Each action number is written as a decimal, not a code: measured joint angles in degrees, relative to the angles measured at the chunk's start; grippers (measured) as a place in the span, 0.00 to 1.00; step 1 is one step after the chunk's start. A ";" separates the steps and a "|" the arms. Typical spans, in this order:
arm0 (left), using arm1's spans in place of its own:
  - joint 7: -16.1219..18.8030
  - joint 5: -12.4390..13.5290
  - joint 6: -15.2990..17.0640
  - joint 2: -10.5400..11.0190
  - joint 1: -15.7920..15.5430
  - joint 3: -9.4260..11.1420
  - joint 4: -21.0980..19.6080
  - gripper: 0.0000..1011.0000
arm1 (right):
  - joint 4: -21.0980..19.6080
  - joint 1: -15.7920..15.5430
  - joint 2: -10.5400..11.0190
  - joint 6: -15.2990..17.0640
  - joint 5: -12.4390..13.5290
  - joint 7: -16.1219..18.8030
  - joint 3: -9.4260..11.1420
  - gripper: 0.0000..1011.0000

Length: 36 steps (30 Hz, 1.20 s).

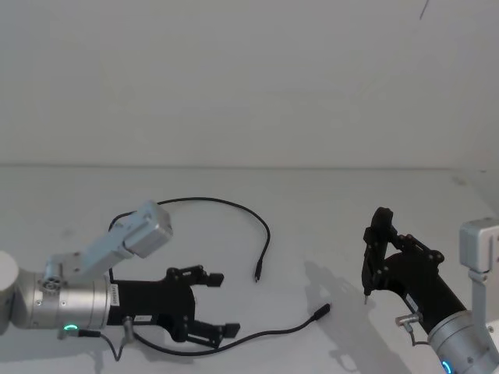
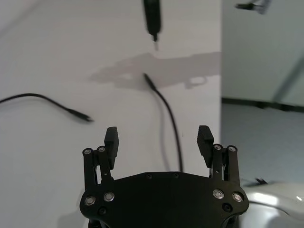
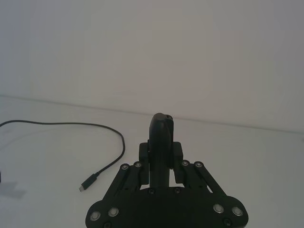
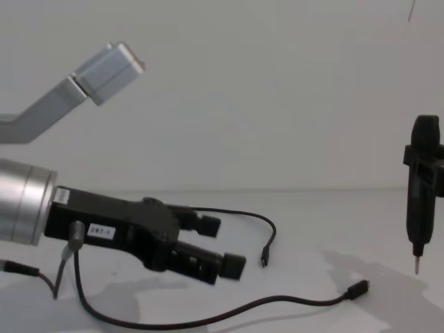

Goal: Pick up the data cable with the one hand.

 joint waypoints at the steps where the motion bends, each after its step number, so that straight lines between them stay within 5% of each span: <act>1: -1.48 0.00 0.36 -0.17 -0.71 0.75 0.61 0.99 | 0.00 0.00 0.00 0.00 0.00 0.00 0.00 0.28; 14: -7.19 1.10 1.95 -2.63 -5.04 5.80 5.02 0.99 | 0.00 0.00 0.00 0.00 0.00 0.00 0.00 0.28; 32: -5.96 4.12 2.08 -3.70 -6.73 9.44 6.50 0.99 | 0.00 0.00 0.00 0.00 0.00 0.00 0.00 0.28; 36: -5.70 4.94 1.97 -3.82 -7.10 10.28 6.77 0.92 | 0.00 0.00 0.00 0.00 0.00 0.00 0.00 0.28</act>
